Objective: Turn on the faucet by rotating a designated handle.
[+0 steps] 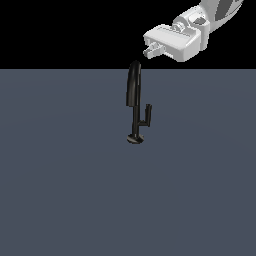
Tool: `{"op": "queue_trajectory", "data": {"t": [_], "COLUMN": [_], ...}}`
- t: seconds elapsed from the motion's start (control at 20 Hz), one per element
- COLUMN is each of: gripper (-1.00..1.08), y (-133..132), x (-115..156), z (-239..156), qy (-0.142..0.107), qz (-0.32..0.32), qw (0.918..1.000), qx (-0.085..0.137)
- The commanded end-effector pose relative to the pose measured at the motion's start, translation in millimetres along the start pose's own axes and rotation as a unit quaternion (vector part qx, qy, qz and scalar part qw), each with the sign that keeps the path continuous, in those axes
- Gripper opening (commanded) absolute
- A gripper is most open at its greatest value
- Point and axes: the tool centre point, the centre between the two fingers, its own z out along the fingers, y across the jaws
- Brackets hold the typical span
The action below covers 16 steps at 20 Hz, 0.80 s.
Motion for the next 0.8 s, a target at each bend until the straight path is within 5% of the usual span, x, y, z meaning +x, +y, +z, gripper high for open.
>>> {"op": "queue_trajectory", "data": {"t": [0.0,0.3,0.75], "gripper": [-1.00,-1.00,-1.00], "y": [-3,-4,2], "x": [21,75,149], "z": [1,8,31], "qy": [-0.023,-0.081,-0.160], "qz": [0.025,0.090,0.181], "qw": [0.9991,0.9887,0.9542], "qx": [0.025,0.088,0.176]}}
